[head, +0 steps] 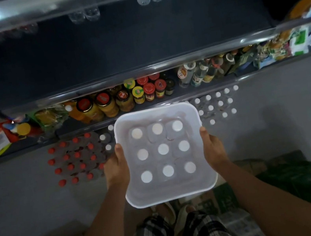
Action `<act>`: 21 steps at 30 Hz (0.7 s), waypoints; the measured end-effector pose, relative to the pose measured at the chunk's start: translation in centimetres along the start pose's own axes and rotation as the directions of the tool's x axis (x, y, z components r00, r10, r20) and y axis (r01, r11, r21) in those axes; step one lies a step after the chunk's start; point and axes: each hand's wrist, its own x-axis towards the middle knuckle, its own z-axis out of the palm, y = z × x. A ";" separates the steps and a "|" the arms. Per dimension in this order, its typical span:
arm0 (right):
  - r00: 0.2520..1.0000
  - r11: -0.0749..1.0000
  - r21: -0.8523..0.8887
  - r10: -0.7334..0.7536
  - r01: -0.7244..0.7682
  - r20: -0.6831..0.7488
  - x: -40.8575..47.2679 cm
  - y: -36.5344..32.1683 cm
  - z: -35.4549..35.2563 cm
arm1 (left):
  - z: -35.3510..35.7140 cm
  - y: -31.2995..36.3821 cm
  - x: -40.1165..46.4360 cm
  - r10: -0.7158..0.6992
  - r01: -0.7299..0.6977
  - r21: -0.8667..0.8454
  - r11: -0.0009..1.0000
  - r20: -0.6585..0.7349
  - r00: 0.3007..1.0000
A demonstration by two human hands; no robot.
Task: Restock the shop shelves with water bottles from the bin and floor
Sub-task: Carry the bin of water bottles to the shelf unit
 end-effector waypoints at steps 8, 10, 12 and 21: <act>0.998 0.999 -0.039 -0.003 0.000 -0.070 6.6 0.2 1.4 | 5.2 1.0 6.0 0.068 -0.070 -0.060 0.996 -0.040 0.997; 0.996 0.998 -0.063 -0.006 0.000 -0.094 8.8 0.5 2.3 | 7.0 1.1 7.6 0.158 -0.172 -0.080 0.982 -0.153 0.976; 0.995 0.998 -0.066 -0.007 0.000 -0.104 11.2 0.8 2.9 | 8.4 1.0 9.7 0.126 -0.137 -0.076 0.988 -0.137 0.983; 0.994 0.998 -0.049 -0.038 0.034 -0.098 18.9 1.5 5.2 | 13.5 0.2 17.1 0.041 -0.040 0.015 0.999 -0.045 0.998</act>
